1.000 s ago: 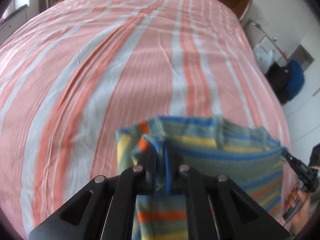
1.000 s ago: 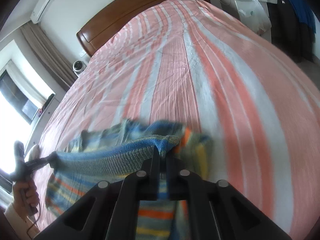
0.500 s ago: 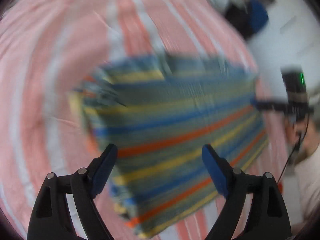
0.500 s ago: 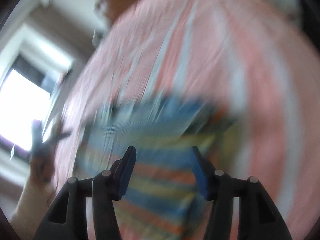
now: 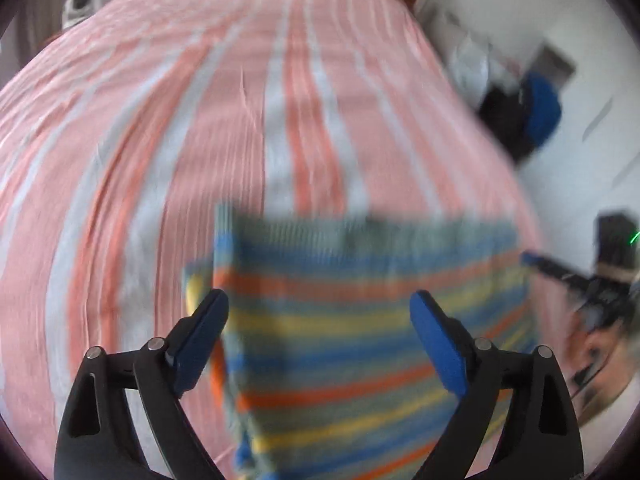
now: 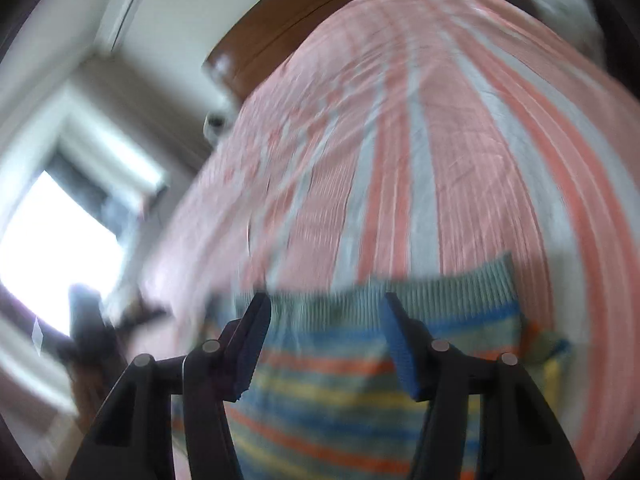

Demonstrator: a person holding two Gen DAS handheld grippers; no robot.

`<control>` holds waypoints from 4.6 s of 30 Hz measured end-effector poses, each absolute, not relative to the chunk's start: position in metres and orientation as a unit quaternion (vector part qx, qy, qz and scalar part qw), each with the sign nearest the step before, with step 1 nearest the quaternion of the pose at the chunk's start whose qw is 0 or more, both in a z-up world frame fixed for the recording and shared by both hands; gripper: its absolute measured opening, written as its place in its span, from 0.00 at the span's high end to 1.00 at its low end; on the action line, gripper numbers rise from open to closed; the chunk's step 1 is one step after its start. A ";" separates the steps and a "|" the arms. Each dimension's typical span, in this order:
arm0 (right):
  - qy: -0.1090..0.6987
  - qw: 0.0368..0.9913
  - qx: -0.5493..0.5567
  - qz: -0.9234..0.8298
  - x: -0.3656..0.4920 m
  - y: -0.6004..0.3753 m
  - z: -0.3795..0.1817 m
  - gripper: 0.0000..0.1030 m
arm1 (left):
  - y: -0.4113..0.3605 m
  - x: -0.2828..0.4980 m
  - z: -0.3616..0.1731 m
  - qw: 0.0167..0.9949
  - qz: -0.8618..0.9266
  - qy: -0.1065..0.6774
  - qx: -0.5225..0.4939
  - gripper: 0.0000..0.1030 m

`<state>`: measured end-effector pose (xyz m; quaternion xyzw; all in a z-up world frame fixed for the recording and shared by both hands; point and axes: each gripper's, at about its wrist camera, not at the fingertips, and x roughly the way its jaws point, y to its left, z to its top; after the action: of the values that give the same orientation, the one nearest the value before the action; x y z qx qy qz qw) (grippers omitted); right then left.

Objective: Fold small clothes

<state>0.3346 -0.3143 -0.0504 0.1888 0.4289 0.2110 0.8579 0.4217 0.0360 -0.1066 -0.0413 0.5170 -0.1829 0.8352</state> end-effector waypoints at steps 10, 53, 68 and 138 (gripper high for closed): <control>0.492 0.854 0.006 0.167 0.163 -0.330 -0.098 0.46 | 0.102 0.278 -0.113 0.869 -0.075 0.486 0.057 0.14; 0.362 0.929 0.064 0.038 0.027 -0.323 -0.137 0.08 | 0.080 0.142 -0.165 0.908 -0.032 0.418 0.022 0.00; 0.361 0.929 0.064 0.038 0.027 -0.322 -0.137 0.08 | 0.079 0.141 -0.165 0.908 -0.031 0.418 0.024 0.00; 0.451 0.854 0.239 0.103 0.176 -0.438 -0.076 0.19 | -0.095 0.148 -0.110 0.883 -0.256 0.347 0.187 0.02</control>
<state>0.1758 -0.4376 -0.0764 0.2391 0.4508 0.1035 0.8537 0.1477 -0.0953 -0.1098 0.1873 0.3467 -0.2565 0.8826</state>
